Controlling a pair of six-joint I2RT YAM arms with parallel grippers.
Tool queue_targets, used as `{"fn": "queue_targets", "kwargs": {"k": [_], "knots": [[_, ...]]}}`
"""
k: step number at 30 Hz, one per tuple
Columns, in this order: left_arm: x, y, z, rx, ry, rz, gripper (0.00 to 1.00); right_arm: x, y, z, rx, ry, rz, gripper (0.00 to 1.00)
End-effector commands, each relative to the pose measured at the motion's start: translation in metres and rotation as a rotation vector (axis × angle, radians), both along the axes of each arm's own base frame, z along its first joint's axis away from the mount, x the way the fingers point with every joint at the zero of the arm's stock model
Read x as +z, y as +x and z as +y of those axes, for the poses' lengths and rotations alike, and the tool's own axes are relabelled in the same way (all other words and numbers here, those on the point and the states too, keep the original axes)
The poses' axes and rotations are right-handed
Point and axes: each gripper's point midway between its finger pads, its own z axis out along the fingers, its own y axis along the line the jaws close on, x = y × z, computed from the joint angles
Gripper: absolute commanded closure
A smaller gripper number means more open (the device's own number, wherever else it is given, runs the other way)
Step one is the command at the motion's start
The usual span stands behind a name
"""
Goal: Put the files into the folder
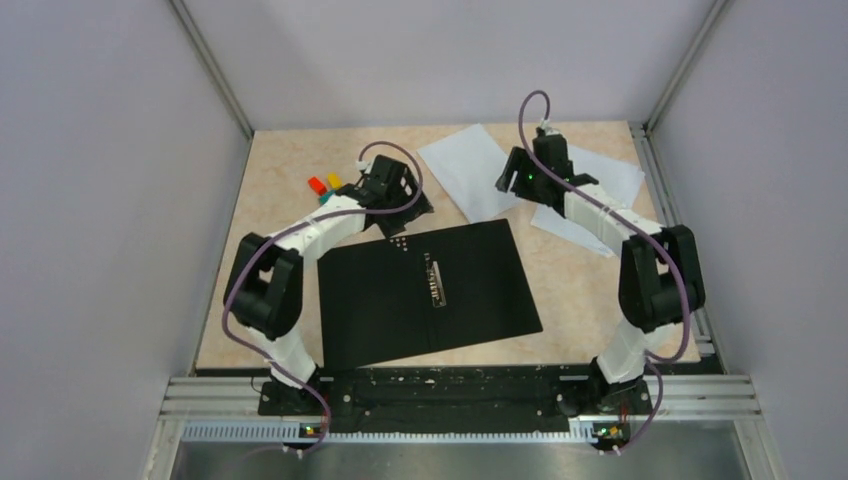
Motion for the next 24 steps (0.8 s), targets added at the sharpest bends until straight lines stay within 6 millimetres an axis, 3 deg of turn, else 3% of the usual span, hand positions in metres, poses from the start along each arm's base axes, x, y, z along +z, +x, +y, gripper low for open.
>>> {"fn": "queue_targets", "kwargs": {"k": [1, 7, 11, 18, 24], "knots": [[0.015, 0.034, -0.065, 0.007, -0.291, -0.045, 0.15, 0.039, 0.06, -0.005, 0.009, 0.061, -0.14, 0.33], [-0.019, 0.059, -0.1, 0.048, -0.422, -0.008, 0.18, 0.02, 0.103, -0.019, -0.001, 0.031, -0.139, 0.33], [-0.025, 0.074, -0.113, 0.051, -0.468, -0.025, 0.19, 0.002, 0.121, -0.018, 0.018, 0.004, -0.126, 0.32], [-0.042, 0.089, -0.126, 0.054, -0.467, 0.02, 0.22, -0.031, 0.145, -0.025, 0.016, -0.042, -0.082, 0.32], [-0.063, 0.087, -0.124, 0.087, -0.433, 0.085, 0.26, -0.054, 0.156, -0.037, -0.011, -0.06, -0.041, 0.33]]}}
